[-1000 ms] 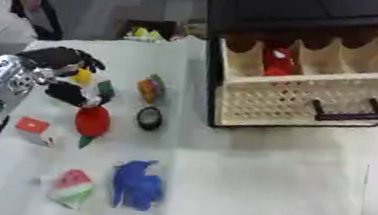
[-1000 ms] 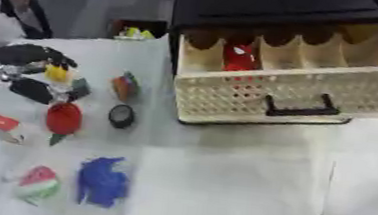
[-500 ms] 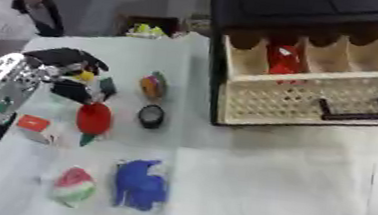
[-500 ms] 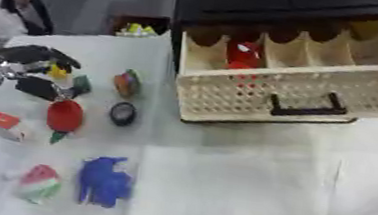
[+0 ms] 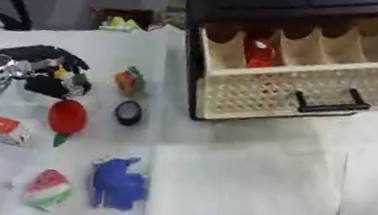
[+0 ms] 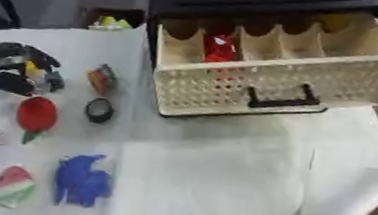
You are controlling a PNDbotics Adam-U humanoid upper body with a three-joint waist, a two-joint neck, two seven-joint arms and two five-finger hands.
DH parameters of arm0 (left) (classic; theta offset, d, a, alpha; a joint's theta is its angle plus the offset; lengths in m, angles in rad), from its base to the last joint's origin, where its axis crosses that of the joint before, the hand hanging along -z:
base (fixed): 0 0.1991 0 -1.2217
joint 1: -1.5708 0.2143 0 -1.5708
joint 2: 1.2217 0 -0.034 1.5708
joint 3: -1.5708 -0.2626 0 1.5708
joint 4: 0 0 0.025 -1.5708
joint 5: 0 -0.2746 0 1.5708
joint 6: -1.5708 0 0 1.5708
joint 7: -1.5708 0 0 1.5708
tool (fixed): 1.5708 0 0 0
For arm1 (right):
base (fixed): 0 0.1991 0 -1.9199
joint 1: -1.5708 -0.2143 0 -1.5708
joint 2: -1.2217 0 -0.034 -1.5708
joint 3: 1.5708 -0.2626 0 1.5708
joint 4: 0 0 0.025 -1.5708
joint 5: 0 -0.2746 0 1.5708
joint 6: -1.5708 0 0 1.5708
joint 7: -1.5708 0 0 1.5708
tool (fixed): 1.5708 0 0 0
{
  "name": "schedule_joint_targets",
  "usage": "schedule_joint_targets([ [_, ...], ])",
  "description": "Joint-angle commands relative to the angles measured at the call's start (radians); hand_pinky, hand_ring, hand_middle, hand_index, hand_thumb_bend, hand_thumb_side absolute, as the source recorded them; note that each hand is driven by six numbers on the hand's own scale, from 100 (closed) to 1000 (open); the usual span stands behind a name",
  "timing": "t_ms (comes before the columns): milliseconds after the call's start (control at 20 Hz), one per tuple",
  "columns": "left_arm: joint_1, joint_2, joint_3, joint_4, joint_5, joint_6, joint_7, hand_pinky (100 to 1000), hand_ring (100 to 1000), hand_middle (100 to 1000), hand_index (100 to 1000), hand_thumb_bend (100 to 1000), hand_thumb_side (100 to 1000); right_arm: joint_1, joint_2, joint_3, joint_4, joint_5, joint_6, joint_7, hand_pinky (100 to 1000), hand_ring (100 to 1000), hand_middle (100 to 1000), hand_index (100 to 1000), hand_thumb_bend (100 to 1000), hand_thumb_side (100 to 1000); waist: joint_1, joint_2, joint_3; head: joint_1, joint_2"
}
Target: Pick up objects from table and place into drawer.
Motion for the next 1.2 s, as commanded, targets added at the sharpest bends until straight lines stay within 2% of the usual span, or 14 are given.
schedule_joint_targets([
  [50,-0.025,0.043,0.015,-0.018,0.005,-0.004,-0.01,670,840,765,925,209,772,-0.006,-0.011,-0.011,-0.016,0.003,0.002,-0.006,340,486,461,769,224,658,-0.01,-0.021,-0.001,-0.008,-0.009],
  [550,-0.027,0.053,0.023,-0.014,0.011,-0.004,-0.017,674,845,787,953,203,791,0.001,-0.004,-0.013,-0.016,0.003,0.004,-0.013,345,488,463,769,220,657,-0.027,-0.03,0.0,0.02,-0.01],
  [900,-0.024,0.059,0.039,-0.003,0.037,0.004,-0.018,677,854,801,951,231,850,0.0,0.0,-0.014,-0.016,0.004,0.004,-0.018,346,489,464,769,216,655,-0.038,-0.032,0.0,0.079,-0.015],
  [1200,-0.023,0.057,0.049,0.018,0.043,0.023,-0.006,667,848,784,926,240,879,-0.004,0.003,-0.013,-0.016,0.003,0.003,-0.019,346,489,463,768,218,656,-0.042,-0.026,-0.004,0.099,-0.027],
])
